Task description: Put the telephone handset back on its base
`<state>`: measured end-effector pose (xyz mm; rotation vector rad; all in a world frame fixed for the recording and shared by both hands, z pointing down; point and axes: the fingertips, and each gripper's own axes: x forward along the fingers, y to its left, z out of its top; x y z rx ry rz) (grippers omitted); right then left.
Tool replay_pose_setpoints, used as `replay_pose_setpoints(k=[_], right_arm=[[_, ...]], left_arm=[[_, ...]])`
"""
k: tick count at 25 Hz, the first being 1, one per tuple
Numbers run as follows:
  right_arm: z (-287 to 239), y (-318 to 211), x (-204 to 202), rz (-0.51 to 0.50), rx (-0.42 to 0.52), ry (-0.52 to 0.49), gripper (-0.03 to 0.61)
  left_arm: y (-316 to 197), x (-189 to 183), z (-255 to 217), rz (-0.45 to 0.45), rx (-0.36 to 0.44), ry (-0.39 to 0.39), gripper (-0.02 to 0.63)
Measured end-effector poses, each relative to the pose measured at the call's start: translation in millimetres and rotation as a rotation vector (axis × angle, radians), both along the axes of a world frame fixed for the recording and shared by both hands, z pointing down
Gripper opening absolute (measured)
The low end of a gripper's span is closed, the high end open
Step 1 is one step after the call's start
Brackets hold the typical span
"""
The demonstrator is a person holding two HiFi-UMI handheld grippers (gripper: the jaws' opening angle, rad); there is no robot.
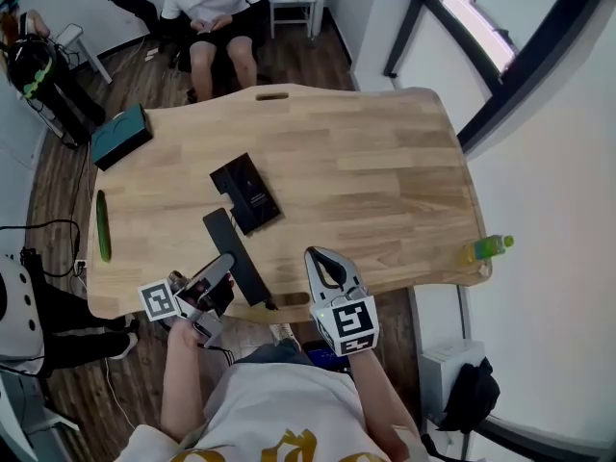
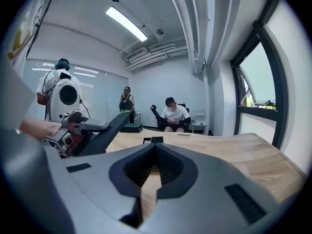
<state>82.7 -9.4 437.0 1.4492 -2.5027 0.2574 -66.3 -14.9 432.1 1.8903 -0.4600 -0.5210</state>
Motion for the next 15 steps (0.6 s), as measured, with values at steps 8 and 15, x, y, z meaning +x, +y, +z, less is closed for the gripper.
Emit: replay_pose_setpoints(k=[8,15], right_arm=[[0.9,-21.2,-4.9,0.021,0.007,-0.005,0.003],[4.8,-43.5,-12.3,-0.009,-0.005,-0.023,0.003]], left_arm=[[-27.9,-12.7,1.6,-0.008,0.009,-0.003,0.074],[-47.6,-24.0,1.2,-0.049,0.006,0.027,0.075]])
